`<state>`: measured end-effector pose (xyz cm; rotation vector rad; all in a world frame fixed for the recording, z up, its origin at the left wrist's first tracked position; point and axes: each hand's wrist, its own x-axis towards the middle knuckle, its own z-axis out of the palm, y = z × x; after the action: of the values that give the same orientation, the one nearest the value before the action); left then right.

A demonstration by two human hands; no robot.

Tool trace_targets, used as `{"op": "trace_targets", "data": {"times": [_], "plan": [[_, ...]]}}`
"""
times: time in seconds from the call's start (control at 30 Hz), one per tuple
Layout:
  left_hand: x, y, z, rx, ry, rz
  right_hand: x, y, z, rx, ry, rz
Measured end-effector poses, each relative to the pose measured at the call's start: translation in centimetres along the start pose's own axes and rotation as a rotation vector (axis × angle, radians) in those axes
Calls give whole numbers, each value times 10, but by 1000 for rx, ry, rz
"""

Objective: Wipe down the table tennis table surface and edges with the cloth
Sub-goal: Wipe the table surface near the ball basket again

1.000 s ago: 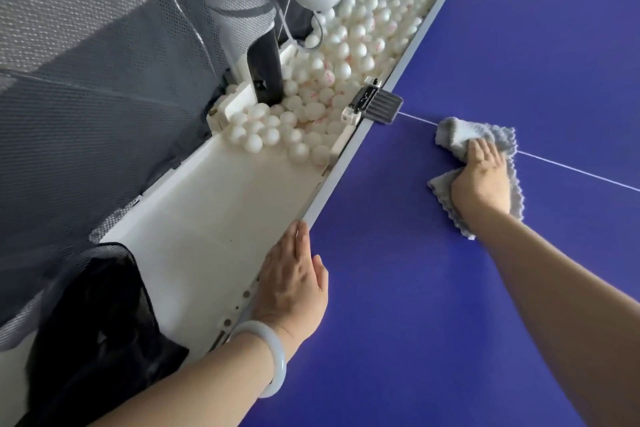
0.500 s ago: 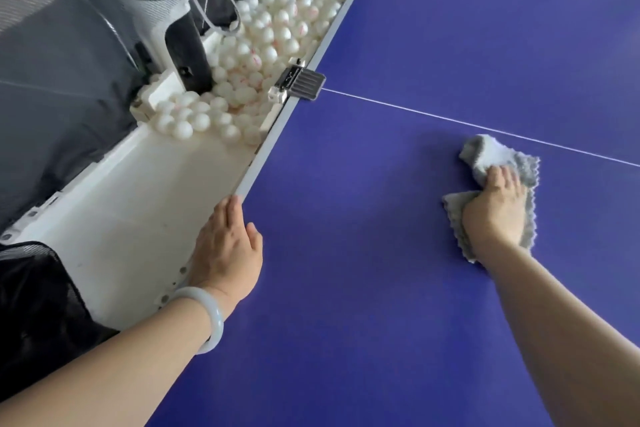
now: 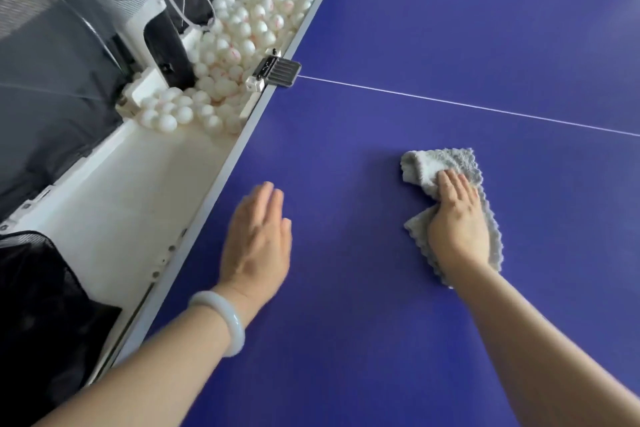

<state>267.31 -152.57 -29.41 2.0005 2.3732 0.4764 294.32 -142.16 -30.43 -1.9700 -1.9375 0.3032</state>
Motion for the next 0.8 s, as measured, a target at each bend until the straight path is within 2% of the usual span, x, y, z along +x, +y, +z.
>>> {"op": "trace_targets", "data": {"times": [0.07, 0.1, 0.2, 0.27, 0.33, 0.43, 0.5, 0.53, 0.57, 0.63, 0.73, 0.77, 0.8], "plan": [[-19, 39, 13, -35, -41, 115, -26, -26, 10, 41, 43, 47], [-26, 55, 18, -49, -70, 142, -47, -39, 15, 55, 39, -5], [-32, 74, 25, -44, -123, 134, -105, -51, 16, 82, -137, -348], [-32, 74, 27, -47, -151, 119, -103, -20, -1, 90, -184, -465], [-33, 74, 28, -24, -173, 103, -79, 24, -22, 39, -132, -322], [-33, 76, 27, 21, -188, 81, -40, 73, -41, -17, 25, 122], [-34, 76, 26, 27, -190, 73, -39, 54, -33, -10, 90, 255], [-34, 75, 26, 20, -185, 69, -49, 36, -25, 8, 95, 240], [-34, 75, 25, 14, -178, 68, -65, 15, -16, 24, 85, 165], [-34, 75, 25, 0, -161, 72, -110, -18, 1, 25, -8, -102], [-33, 77, 24, 2, -150, 86, -141, -2, -8, 51, -186, -503], [-32, 78, 24, 3, -156, 82, -131, 21, -20, 45, -201, -540], [-32, 79, 24, 4, -167, 72, -117, 45, -31, 39, -178, -499]]}}
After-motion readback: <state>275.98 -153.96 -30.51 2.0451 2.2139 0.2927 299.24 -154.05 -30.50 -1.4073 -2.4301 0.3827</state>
